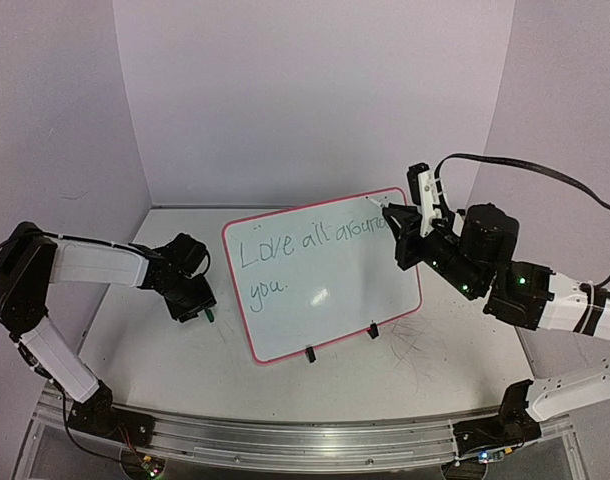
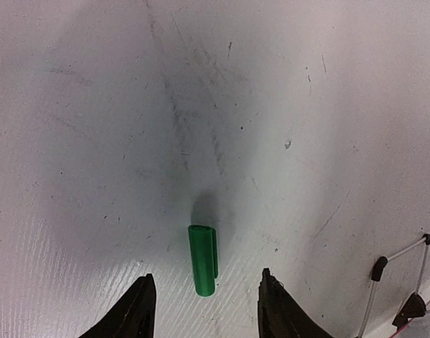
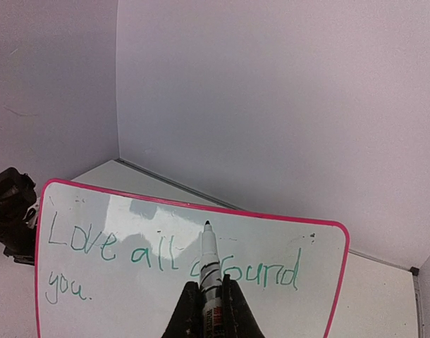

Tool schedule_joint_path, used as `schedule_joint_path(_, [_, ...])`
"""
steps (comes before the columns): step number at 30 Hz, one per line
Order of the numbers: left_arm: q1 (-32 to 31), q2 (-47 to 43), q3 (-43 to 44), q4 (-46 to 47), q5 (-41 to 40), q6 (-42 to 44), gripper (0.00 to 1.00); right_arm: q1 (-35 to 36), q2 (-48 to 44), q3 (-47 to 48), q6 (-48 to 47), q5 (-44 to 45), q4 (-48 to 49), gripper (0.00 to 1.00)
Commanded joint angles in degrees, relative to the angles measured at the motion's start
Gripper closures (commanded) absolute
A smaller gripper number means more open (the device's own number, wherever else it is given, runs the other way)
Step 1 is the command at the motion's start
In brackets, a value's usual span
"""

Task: Write a sentence on the whiteboard
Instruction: Pick up the pen cap from the center of the board.

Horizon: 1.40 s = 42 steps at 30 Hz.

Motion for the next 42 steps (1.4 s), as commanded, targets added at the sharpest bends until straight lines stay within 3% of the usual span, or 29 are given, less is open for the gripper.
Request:
schedule_joint_path(1, [-0.8,2.7,3.5,-0.7,-3.4,-1.4,0.52,-0.2,-0.4,-0.2,1.1,-0.4,2.4,1.00])
schedule_joint_path(13, [-3.1,8.0,4.8,-1.0,-7.4,-5.0,0.60,-0.1,0.2,-0.2,2.9,-2.4,2.6,1.00])
schedule_joint_path(21, [-3.3,10.9,5.2,-1.2,-9.4,-5.1,0.73,-0.1,-0.5,-0.3,3.5,-2.7,2.6,1.00])
schedule_joint_path(35, [-3.4,8.8,3.6,-1.5,-11.4,-4.6,0.93,-0.2,0.8,0.7,4.5,-4.3,2.5,1.00])
schedule_joint_path(42, [-3.3,4.8,2.2,-1.5,-12.4,-3.0,0.92,-0.2,2.0,1.3,5.5,-5.5,2.3,1.00])
